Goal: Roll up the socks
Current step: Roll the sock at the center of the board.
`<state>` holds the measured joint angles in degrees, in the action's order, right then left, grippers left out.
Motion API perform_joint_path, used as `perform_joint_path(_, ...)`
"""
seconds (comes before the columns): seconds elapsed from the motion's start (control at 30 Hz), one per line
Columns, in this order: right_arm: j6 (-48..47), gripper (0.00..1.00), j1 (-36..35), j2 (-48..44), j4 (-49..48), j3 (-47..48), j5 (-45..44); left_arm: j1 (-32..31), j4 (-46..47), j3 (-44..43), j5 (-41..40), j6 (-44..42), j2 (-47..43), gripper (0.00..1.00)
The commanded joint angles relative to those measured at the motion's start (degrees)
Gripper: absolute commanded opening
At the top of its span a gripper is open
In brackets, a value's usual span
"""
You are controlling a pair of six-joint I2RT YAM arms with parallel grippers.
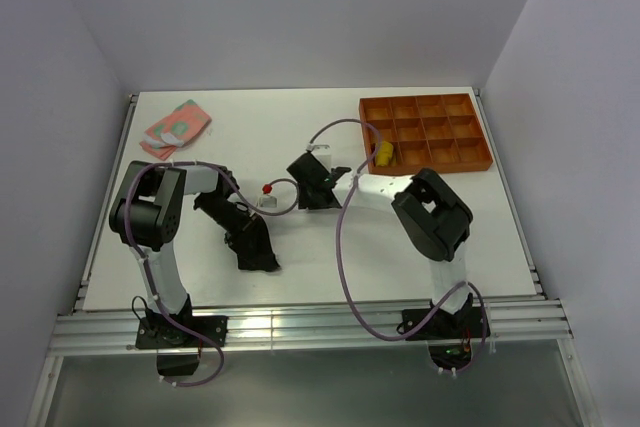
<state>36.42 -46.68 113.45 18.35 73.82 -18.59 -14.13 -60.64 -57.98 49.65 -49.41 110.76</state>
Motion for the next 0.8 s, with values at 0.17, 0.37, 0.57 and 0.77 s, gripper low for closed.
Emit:
perform_joint_path(0.17,-0.56,0.54,3.96,-7.27,0.83,-8.86,2.24,-0.28,1.68,-1.17,-3.69,-0.68,0.86,0.00)
perform_joint_path(0.37,-6.97,0.45,0.63,-21.76,-17.86,-24.14,14.70,-0.20,-1.84,-2.58,-3.33,-3.05,2.79,0.00)
perform_joint_path(0.57,-16.82,0.49,-11.91,-26.62,-28.00,-29.09,17.89,-0.11,-5.01,-2.76,-2.45,-7.18,4.02,0.00)
perform_joint_path(0.77,-18.76,0.54,-18.10,-21.43,-34.23,-26.36,18.14,-0.20,-7.03,-3.46,-2.54,-8.95,4.46,0.00)
